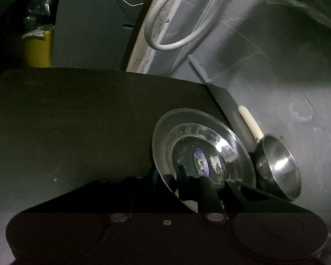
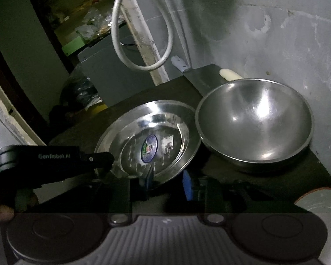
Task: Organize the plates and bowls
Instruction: 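Grasp the plate rim with the left gripper and lift it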
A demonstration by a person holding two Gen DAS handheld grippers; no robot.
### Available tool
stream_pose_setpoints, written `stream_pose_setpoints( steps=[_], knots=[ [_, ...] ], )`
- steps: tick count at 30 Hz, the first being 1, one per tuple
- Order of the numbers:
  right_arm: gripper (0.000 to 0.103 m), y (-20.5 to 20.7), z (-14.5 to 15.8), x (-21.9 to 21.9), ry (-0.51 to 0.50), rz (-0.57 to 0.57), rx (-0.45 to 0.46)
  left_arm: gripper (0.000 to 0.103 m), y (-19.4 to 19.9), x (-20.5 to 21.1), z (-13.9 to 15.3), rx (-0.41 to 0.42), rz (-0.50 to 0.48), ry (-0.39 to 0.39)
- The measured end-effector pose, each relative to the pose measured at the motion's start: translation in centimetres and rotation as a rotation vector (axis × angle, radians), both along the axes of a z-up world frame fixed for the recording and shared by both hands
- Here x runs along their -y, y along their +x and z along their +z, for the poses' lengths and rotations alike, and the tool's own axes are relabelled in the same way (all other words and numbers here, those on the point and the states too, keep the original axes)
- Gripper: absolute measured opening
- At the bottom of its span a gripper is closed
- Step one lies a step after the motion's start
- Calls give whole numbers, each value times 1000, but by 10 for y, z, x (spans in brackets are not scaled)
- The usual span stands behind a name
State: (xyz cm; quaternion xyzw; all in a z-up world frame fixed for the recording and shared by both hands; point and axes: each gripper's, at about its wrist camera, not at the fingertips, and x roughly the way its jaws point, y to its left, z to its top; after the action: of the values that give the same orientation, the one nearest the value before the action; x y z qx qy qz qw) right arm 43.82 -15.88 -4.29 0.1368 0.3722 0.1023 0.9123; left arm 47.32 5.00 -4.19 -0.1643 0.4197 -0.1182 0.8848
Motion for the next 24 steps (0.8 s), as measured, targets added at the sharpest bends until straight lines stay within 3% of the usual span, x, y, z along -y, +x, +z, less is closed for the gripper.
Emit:
stream_pose_setpoints(
  steps=[12, 24],
  knots=[
    [32, -40, 12, -9, 12, 100, 37, 20, -58, -19, 15, 32, 39, 23],
    [32, -98, 49, -3, 28, 165, 145, 21, -125, -15, 57, 174, 63, 43]
  ],
)
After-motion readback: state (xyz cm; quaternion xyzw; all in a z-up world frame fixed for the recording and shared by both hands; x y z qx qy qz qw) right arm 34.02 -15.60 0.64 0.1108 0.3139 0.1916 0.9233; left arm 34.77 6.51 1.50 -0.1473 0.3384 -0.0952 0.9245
